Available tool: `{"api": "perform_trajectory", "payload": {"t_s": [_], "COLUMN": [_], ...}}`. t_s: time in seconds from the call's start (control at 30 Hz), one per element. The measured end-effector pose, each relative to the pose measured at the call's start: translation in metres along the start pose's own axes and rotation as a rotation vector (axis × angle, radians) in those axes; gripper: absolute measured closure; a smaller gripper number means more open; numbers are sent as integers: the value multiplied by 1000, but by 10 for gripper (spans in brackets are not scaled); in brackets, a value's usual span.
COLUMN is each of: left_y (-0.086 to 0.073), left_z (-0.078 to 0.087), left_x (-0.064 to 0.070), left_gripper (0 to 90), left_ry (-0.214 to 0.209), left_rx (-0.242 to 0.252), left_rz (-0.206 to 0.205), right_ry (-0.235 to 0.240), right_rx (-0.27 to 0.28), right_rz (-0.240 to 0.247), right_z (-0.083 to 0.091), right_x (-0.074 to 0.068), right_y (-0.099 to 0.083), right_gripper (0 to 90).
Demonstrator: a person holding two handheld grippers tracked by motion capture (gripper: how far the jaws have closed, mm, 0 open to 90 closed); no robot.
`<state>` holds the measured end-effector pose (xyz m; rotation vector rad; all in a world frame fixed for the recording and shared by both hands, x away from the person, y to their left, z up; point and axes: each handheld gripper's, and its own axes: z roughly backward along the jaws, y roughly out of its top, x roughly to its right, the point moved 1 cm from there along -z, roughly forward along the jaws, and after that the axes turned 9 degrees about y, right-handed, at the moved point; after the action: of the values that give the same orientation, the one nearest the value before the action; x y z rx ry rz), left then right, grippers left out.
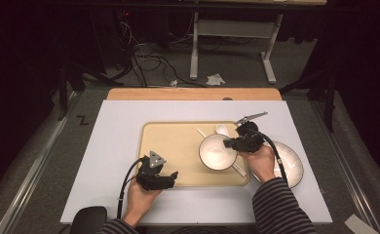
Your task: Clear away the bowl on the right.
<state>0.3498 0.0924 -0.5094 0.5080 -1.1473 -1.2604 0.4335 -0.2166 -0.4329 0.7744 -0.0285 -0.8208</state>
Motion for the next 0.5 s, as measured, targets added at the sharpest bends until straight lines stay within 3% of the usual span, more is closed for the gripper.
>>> {"api": "perform_trajectory", "payload": {"t_s": [0.5], "left_y": [2], "left_z": [-10], "left_x": [4], "left_gripper": [273], "left_ry": [-4], "left_rx": [-27], "left_rz": [-8], "right_ry": [14], "right_rx": [-36], "right_rz": [-5], "right_z": [-35], "right_x": [-15], "right_y": [33], "right_gripper": [841]}}
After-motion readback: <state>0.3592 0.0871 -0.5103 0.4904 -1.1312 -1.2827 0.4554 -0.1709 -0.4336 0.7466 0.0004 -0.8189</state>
